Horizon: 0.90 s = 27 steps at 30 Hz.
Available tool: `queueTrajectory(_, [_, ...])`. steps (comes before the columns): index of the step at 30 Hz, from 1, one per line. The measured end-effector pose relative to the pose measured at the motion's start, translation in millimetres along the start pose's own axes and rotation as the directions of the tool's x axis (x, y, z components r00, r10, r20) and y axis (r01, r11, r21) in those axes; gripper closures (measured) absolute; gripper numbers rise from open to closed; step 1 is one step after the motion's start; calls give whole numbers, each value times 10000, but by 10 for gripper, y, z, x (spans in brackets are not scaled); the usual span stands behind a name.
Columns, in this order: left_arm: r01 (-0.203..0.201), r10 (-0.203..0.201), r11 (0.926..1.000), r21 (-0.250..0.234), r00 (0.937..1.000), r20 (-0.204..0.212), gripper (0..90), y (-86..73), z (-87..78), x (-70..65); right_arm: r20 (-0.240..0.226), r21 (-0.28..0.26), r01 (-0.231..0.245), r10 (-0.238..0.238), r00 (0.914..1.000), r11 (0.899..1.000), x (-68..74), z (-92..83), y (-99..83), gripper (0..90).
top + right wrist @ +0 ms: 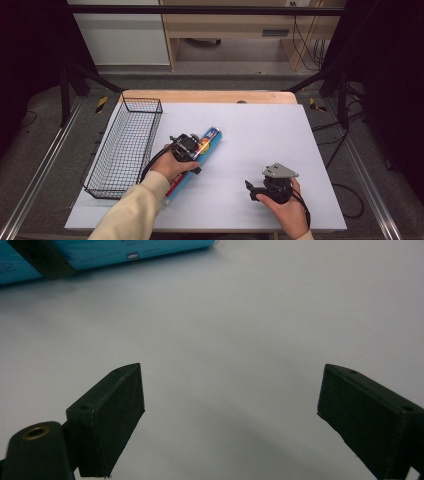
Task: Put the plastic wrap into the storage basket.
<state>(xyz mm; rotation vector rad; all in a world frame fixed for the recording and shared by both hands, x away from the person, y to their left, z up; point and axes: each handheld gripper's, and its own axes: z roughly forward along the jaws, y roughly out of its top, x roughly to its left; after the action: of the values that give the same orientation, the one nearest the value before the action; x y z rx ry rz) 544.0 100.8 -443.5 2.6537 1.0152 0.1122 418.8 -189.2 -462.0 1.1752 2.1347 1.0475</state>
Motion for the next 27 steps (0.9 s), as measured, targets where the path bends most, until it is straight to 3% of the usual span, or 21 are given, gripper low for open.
queueTrajectory(27, [133, -134, 9996, 245, 9999, 36, 261, 21, 74, 0, -47, 58, -105, 105, 9999, 9999, 2, -2, 0, 119])
